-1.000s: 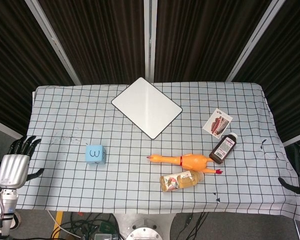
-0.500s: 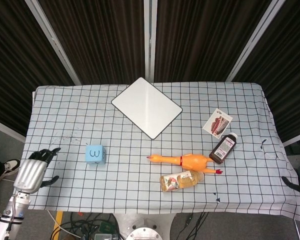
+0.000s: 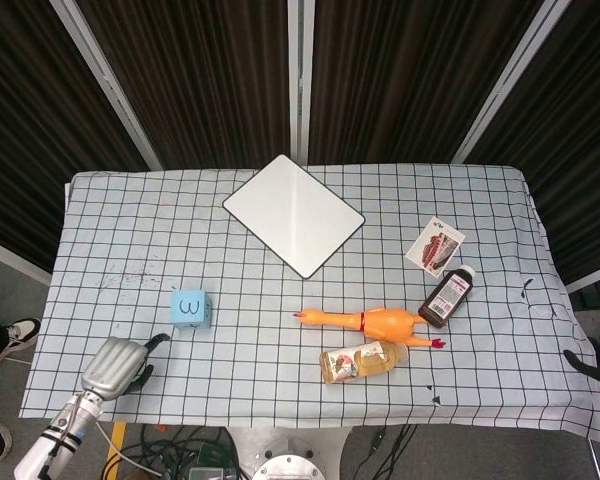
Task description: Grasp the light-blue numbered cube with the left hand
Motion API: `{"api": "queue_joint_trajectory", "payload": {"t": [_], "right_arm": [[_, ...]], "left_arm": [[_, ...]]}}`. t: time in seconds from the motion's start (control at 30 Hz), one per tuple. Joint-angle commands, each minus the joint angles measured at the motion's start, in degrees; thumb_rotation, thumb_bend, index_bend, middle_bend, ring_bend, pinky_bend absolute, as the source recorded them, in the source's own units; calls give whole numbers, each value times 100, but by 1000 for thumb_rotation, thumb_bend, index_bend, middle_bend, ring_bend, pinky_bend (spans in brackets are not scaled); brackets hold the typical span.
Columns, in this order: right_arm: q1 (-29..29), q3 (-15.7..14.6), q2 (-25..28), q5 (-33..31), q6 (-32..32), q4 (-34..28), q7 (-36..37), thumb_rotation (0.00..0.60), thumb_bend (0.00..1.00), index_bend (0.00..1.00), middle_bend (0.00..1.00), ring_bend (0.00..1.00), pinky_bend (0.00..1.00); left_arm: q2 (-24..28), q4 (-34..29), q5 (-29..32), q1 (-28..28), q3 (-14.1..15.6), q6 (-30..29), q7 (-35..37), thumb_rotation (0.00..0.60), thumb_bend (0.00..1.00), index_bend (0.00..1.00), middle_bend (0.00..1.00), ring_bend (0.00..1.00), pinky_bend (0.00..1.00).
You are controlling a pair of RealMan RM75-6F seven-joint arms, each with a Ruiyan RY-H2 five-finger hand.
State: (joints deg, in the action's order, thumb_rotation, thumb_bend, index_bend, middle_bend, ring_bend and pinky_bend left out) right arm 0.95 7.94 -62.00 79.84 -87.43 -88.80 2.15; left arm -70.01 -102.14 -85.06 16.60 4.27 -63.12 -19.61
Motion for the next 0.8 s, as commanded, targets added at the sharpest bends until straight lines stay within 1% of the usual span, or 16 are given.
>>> {"api": "queue_joint_trajectory", "payload": {"t": [0.03, 0.3, 0.5, 0.8], "right_arm": [[2, 4, 6, -7, 2, 0, 8, 600, 5, 0, 0, 0, 0], [-1, -8, -11, -50, 44, 34, 14, 600, 12, 0, 0, 0, 0], [-8, -5, -16, -92, 70, 86, 61, 600, 15, 0, 0, 0, 0], [9, -14, -57, -128, 143, 167, 86, 600, 16, 0, 0, 0, 0]], "left_arm": [[-44, -72, 82, 117, 33, 169, -46, 600, 480, 250, 786, 800, 667], [-237, -40, 190, 350, -95, 375, -132, 600, 511, 239, 788, 800, 667], [-366, 78, 491, 491, -241, 478, -292, 600, 519, 238, 789, 800, 667], [-480, 259, 830, 510, -399, 303, -286, 600, 534, 238, 791, 800, 666]]}}
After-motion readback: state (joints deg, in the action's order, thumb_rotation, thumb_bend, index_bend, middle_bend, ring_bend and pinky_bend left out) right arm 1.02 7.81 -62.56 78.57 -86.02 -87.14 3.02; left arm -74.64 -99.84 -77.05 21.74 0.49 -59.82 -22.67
